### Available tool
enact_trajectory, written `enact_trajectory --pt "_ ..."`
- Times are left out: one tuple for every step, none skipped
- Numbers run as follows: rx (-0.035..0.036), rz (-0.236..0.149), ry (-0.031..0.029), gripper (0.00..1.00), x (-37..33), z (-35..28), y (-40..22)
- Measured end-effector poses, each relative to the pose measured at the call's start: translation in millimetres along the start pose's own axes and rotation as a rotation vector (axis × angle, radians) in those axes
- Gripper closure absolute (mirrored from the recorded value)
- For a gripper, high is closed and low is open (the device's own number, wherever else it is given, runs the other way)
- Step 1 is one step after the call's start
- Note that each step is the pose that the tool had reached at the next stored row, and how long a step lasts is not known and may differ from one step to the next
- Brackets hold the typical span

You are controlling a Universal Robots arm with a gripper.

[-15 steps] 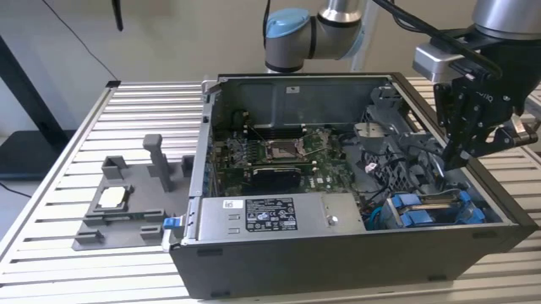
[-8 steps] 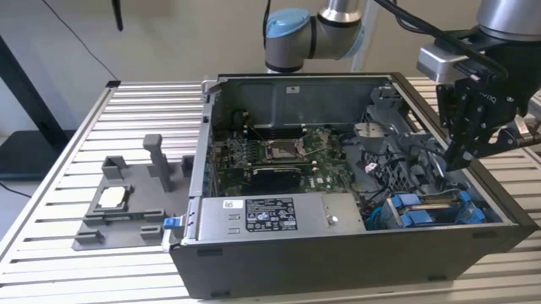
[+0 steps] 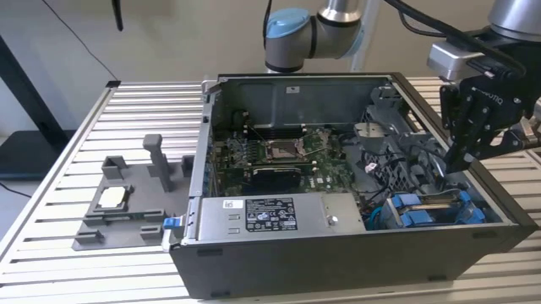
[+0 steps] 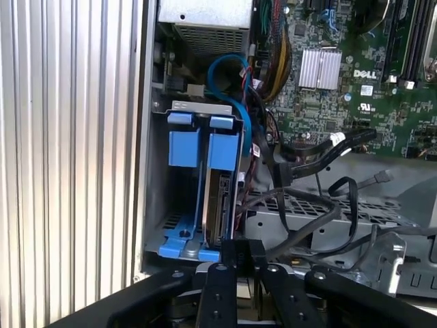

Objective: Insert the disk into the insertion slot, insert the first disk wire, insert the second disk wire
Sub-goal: 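Insert the first disk wire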

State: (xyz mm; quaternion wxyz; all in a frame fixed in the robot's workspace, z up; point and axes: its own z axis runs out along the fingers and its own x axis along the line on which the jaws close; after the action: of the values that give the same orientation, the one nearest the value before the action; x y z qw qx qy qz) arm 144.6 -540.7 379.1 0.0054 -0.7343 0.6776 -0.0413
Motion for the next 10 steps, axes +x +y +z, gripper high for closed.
enact_trajectory --pt "-0.0073 0.000 -0.0003 0.81 0.1 0.5 -1.5" --pt "-0.0134 -0.001 -0.0009 0.81 0.1 1.2 -2.6" --pt "-0.0186 -0.001 -0.0015 0.81 0.3 2.1 -3.6" --pt "-0.0233 -0.001 -0.0017 0.81 0.5 2.9 -4.7" --pt "-0.0276 -0.001 -0.0018 0.81 0.6 3.8 -5.7" --pt "-0.0320 -0.001 -0.0021 0.81 0.7 4.7 -6.6" --pt "-0.0366 -0.001 -0.0024 0.81 0.8 5.4 -7.4" --pt "-0.0423 -0.001 -0.0029 0.81 0.9 6.1 -8.2" --pt "-0.0501 -0.001 -0.0036 0.81 1.0 6.6 -9.1" --pt "-0.0584 -0.001 -0.0041 0.81 1.2 6.9 -9.9"
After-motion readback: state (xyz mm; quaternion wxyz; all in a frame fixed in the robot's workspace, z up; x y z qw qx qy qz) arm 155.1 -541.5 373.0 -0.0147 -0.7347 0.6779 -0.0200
